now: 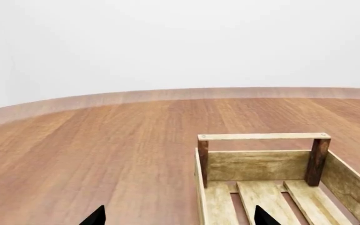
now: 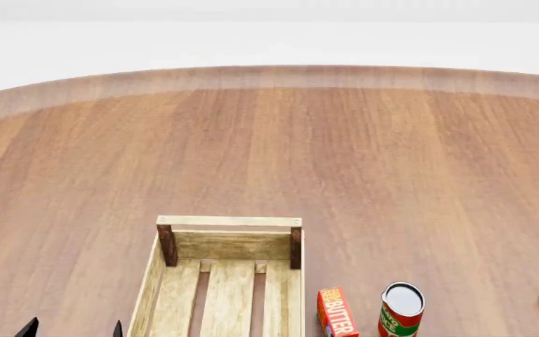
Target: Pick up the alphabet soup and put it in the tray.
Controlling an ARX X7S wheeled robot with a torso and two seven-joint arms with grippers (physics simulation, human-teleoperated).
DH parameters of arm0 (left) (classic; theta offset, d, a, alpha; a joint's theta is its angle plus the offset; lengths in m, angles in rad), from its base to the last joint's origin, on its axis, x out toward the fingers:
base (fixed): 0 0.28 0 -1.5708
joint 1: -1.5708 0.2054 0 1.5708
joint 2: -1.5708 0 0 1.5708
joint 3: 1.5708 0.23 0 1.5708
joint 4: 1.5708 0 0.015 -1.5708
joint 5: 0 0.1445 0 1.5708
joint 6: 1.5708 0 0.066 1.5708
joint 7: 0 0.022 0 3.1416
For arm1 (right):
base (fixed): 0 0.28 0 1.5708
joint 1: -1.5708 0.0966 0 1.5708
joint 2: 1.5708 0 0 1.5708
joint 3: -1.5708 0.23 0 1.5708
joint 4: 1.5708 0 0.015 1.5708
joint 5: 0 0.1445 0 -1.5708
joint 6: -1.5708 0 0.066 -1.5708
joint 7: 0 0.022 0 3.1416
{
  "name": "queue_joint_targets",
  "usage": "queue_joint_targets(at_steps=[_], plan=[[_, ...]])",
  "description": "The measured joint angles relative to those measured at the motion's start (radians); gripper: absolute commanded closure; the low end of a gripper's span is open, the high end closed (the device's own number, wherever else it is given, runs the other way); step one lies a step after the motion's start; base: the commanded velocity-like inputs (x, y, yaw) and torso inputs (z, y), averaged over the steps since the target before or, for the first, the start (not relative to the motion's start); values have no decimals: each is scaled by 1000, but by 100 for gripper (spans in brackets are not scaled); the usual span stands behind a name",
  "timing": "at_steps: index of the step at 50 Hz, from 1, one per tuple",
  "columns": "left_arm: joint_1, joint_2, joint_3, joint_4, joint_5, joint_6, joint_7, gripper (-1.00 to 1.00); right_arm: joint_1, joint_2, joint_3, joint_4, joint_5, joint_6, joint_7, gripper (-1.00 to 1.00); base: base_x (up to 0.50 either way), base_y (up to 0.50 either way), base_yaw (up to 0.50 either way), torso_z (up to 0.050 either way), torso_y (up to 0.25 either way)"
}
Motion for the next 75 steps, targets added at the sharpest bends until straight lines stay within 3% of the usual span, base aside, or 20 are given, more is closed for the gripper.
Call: queue_joint_targets(at_steps=[39,75], plan=[[-4,-9,13,-3,-12,5,-13,-100,63,93,-287,-235,-105,43,-141,100,0,0,0,0,1],[-5,-20,26,-1,-24,14,-25,-100,207,68,-523,-190,-167,70,-288,100,0,0,0,0,1]])
